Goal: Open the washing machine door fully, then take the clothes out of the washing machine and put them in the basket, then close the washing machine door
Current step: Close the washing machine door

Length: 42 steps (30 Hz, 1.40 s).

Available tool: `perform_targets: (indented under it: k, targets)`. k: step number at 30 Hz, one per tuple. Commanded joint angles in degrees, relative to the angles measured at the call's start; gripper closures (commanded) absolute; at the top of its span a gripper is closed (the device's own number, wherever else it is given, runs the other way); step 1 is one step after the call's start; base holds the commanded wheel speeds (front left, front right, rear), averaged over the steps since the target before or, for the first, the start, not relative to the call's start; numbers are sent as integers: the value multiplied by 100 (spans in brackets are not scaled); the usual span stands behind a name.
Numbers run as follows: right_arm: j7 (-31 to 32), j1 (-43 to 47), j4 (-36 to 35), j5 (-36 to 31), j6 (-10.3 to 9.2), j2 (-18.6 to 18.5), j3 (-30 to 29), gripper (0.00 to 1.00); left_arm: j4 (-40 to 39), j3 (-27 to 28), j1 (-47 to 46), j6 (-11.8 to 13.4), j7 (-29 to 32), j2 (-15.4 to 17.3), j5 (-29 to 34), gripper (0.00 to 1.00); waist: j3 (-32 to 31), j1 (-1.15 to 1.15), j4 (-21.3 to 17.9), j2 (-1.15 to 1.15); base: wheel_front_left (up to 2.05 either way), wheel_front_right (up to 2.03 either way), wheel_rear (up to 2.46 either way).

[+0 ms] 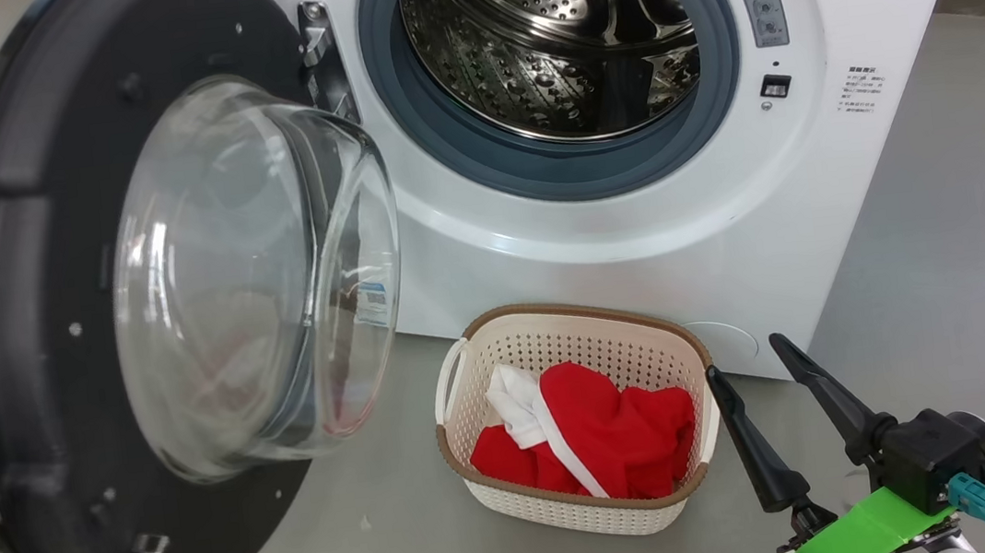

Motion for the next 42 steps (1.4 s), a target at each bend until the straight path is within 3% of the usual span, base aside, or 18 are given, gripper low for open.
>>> perform_targets:
  k: [1,8,21,28,34,42]
  targets:
    - [-70,-130,-125,27,34,-23,130,0,-476,91,130,87,152,30,-118,100,4,0,3,0,0,0,0]
    - [-111,-162,-102,55,34,-23,129,0,-1838,252,602,534,490,-497,-599,100,74,0,9,0,0,0,0]
    - [-176,-249,-17,119,34,-23,148,0,-3218,-60,1258,1099,681,-889,-687,100,154,0,-70,0,0,0,0]
    - [-216,-322,54,157,34,-23,142,0,-3536,-389,1483,1222,664,-975,-795,100,221,0,-176,0,0,0,0]
    - [-239,-373,96,178,34,-23,146,0,-3680,-787,1634,1168,669,-999,-883,100,260,0,-307,0,0,0,0]
    - [-258,-405,138,180,34,-23,150,0,-3705,-1248,1678,1258,355,-1008,-1226,100,311,0,-488,0,0,0,0]
